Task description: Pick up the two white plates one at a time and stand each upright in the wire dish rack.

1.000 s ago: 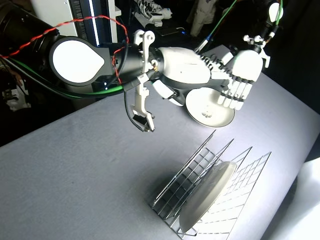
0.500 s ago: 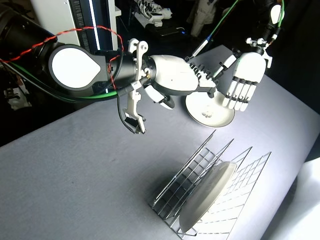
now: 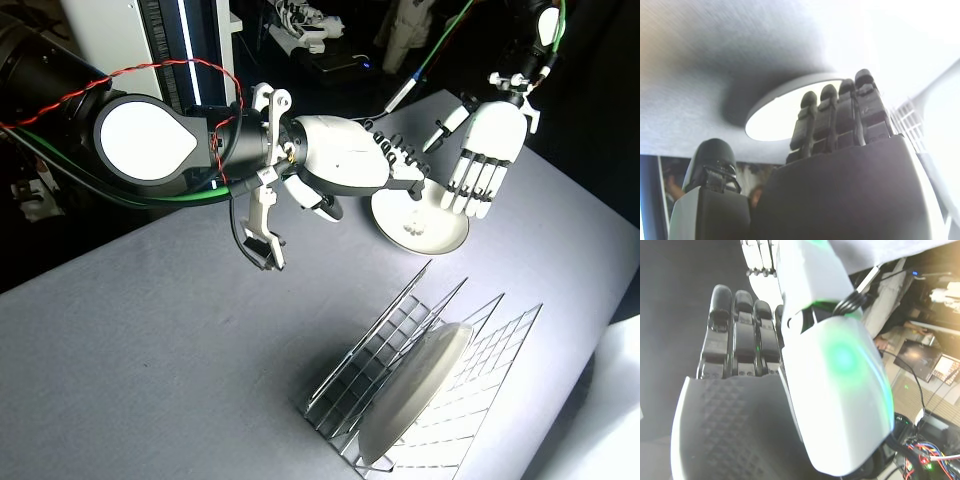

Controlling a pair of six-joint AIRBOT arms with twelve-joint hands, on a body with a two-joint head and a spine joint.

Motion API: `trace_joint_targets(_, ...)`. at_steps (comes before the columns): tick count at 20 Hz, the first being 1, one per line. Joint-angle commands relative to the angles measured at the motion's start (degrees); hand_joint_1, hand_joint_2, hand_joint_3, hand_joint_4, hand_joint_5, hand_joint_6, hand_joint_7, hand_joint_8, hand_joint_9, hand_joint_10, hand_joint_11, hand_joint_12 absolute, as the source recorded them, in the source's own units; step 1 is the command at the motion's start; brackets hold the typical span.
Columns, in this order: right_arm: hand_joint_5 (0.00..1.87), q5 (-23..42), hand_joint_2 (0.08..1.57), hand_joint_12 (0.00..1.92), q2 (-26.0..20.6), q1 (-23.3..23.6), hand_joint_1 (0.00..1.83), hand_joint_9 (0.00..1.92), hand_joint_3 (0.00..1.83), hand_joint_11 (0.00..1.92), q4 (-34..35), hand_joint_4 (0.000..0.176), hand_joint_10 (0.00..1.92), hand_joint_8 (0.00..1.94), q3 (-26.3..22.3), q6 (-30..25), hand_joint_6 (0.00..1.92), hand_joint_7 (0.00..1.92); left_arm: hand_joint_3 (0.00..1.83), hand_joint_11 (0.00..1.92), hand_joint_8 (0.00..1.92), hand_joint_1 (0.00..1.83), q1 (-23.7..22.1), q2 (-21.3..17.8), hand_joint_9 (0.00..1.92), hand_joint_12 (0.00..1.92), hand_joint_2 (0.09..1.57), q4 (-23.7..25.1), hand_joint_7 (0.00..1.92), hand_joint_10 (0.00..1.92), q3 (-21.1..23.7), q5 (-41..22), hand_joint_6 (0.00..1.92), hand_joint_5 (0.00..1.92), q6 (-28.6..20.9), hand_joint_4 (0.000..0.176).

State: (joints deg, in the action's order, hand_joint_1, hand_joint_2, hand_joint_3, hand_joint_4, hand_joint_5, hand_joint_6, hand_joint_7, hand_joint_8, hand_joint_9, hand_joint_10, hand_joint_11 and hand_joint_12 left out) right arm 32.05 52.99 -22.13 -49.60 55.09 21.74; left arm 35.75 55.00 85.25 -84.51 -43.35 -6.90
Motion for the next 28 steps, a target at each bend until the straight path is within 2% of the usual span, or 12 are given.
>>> trace_joint_targets(1, 0.14, 5.11, 1.05, 0.7, -0.28, 0.25, 1.49, 0.21, 0.0, 0.0, 2.11, 0.0, 0.0, 0.0, -0.29, 0.2, 0.0, 0.12, 0.0, 0.02, 0.01, 0.0, 0.3, 0.27, 0.01, 0.03, 1.19, -1.8, 0.03, 0.0, -0.42, -0.83, 0.01, 0.08, 0.05, 0.0)
trace_joint_targets(3, 0.14, 5.11, 1.04, 0.73, -0.28, 0.19, 1.48, 0.21, 0.0, 0.0, 2.11, 0.0, 0.0, 0.0, -0.29, 0.2, 0.0, 0.12, 0.0, 0.02, 0.01, 0.0, 1.79, 0.67, 0.01, 0.04, 1.18, -1.86, 0.04, 0.0, -0.55, -0.83, 0.01, 0.08, 0.1, 0.0)
trace_joint_targets(4, 0.15, 5.1, 1.05, 0.88, -0.27, 0.16, 1.52, 0.26, 0.0, 0.0, 2.11, 0.0, 0.02, 0.01, -0.29, 0.2, 0.0, 0.16, 0.0, 0.01, 0.01, 0.0, 2.05, 0.73, 0.01, 0.04, 1.18, -1.86, 0.04, 0.0, -0.56, -0.83, 0.0, 0.08, 0.1, 0.0)
trace_joint_targets(9, 0.19, 2.62, 1.06, 0.99, 0.18, 0.17, 1.52, 0.23, 0.0, 0.0, 2.12, 0.0, 0.0, 0.0, -0.26, 0.08, 0.0, 0.16, 0.0, 0.0, 0.0, 0.0, 4.39, 1.57, 0.0, 0.0, 1.15, -1.86, 0.0, 0.0, -0.87, -0.9, 0.0, 0.01, 0.09, 0.0)
trace_joint_targets(13, 0.19, -0.41, 1.06, 0.89, 2.97, 0.16, 1.48, 0.22, 0.0, 0.0, 2.12, 0.0, 0.0, 0.0, 0.25, 0.07, 0.0, 0.18, 0.0, 0.0, 0.0, 0.0, 4.89, 1.59, 0.0, 0.0, 1.17, -1.89, 0.0, 0.0, -0.83, -0.94, 0.01, 0.02, 0.09, 0.0)
trace_joint_targets(14, 0.19, -1.54, 1.06, 0.88, 3.86, 0.19, 1.42, 0.19, 0.0, 0.0, 2.12, 0.0, 0.0, 0.0, 0.58, 0.08, 0.0, 0.18, 0.0, 0.0, 0.0, 0.0, 4.89, 1.58, 0.0, 0.0, 1.17, -1.92, 0.0, 0.0, -0.88, -0.95, 0.01, 0.02, 0.09, 0.0)
trace_joint_targets(16, 0.18, -2.55, 1.07, 0.86, 6.19, 0.35, 1.44, 0.15, 0.0, 0.0, 2.11, 0.0, 0.0, 0.0, 2.06, 0.13, 0.0, 0.15, 0.0, 0.0, 0.0, 0.0, 4.88, 1.57, 0.0, 0.0, 1.17, -2.04, 0.0, 0.0, -0.98, -1.06, 0.0, 0.02, 0.09, 0.0)
trace_joint_targets(18, 0.26, -3.11, 1.02, 0.93, 8.16, 0.47, 1.49, 0.25, 0.0, 0.0, 2.11, 0.0, 0.02, 0.01, 3.48, 0.16, 0.02, 0.23, 0.0, 0.02, 0.01, 0.0, 4.89, 1.61, 0.02, 0.01, 1.16, -2.27, 0.07, 0.0, -1.14, -1.14, 0.01, 0.09, 0.09, 0.0)
trace_joint_targets(19, 0.24, -3.41, 1.03, 0.94, 9.27, 0.63, 1.47, 0.24, 0.0, 0.0, 2.11, 0.0, 0.02, 0.01, 4.31, 0.18, 0.01, 0.24, 0.0, 0.0, 0.0, 0.0, 4.89, 1.61, 0.0, 0.0, 1.15, -2.58, 0.02, 0.0, -1.21, -1.2, 0.0, 0.05, 0.09, 0.0)
trace_joint_targets(21, 0.27, -3.86, 1.03, 0.86, 11.62, 0.76, 1.48, 0.18, 0.0, 0.0, 2.11, 0.0, 0.0, 0.0, 5.95, 0.18, 0.01, 0.23, 0.0, 0.0, 0.01, 0.0, 4.89, 1.57, 0.0, 0.0, 1.16, -2.74, 0.03, 0.0, -1.26, -1.36, 0.01, 0.06, 0.09, 0.0)
trace_joint_targets(24, 0.25, -4.17, 1.02, 0.87, 14.7, 0.87, 1.48, 0.19, 0.0, 0.0, 2.11, 0.0, 0.0, 0.0, 7.98, 0.28, 0.0, 0.23, 0.0, 0.0, 0.0, 0.0, 4.89, 1.58, 0.0, 0.0, 1.17, -2.75, 0.02, 0.0, -1.37, -1.36, 0.0, 0.05, 0.09, 0.0)
trace_joint_targets(28, 0.19, -4.64, 1.02, 0.77, 17.43, 2.07, 1.47, 0.11, 0.0, 0.0, 2.1, 0.0, 0.0, 0.0, 9.96, 0.39, 0.0, 0.14, 0.01, 0.0, 0.0, 0.0, 4.89, 1.66, 0.0, 0.0, 1.18, -2.9, 0.02, 0.0, -1.47, -1.45, 0.0, 0.06, 0.09, 0.0)
